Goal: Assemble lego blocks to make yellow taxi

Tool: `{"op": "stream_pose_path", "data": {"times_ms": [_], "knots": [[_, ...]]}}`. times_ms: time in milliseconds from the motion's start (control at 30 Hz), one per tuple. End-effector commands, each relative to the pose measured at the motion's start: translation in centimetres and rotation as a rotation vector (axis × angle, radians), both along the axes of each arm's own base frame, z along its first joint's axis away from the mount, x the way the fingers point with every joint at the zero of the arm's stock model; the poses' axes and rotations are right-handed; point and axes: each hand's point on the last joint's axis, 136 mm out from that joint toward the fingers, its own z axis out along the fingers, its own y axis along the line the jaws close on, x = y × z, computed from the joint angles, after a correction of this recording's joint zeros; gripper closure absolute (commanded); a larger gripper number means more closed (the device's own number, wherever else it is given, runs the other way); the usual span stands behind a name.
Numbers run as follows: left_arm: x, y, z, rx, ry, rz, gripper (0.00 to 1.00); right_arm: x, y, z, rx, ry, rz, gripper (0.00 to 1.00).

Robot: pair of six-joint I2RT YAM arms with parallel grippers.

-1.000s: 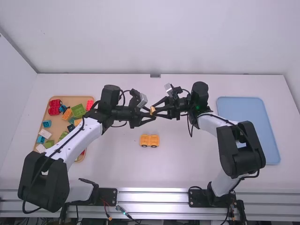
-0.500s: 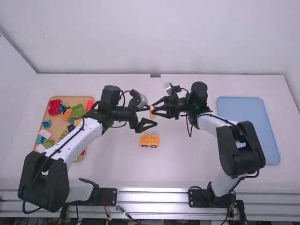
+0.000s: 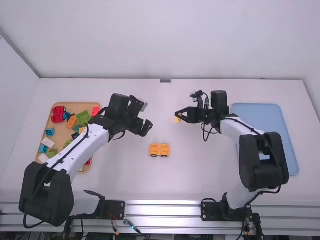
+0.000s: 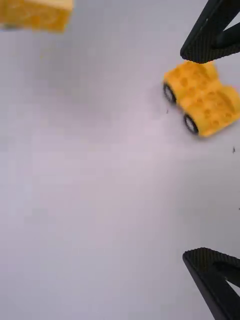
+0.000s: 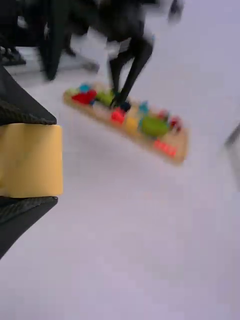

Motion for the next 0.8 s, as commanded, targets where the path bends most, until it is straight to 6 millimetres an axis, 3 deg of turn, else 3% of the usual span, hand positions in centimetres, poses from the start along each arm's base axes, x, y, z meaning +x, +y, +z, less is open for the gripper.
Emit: {"op": "stream_pose_path", "data": {"times_ms": [0, 233, 400, 500, 633, 767], "knots": [[2.2, 2.3, 1.7, 0.071, -0.057, 0.171, 0.01, 2.7, -2.2, 1.8, -0.282, -0.141, -0.122, 0.98], [4.0, 3.0, 4.5, 0.073, -0.141, 0.235, 0.01, -0.6, -5.3, -1.9, -0.616, 0.147, -0.385, 1.0], [4.5, 2.8, 5.0, 0.062, -0.168, 0.237, 0.01, -3.2, -5.8, -3.3, -0.609, 0.381, -0.635, 1.0], [4.5, 2.7, 5.1, 0.058, -0.17, 0.235, 0.01, -5.8, -6.0, -4.0, -0.53, 0.652, -0.903, 1.0], [4.5, 2.8, 5.1, 0.047, -0.164, 0.248, 0.01, -8.1, -6.5, -4.5, -0.472, 0.876, -1.139, 1.0], [4.3, 2.8, 4.8, 0.05, -0.156, 0.247, 0.01, -9.0, -6.5, -4.6, -0.456, 0.945, -1.232, 1.0]]}}
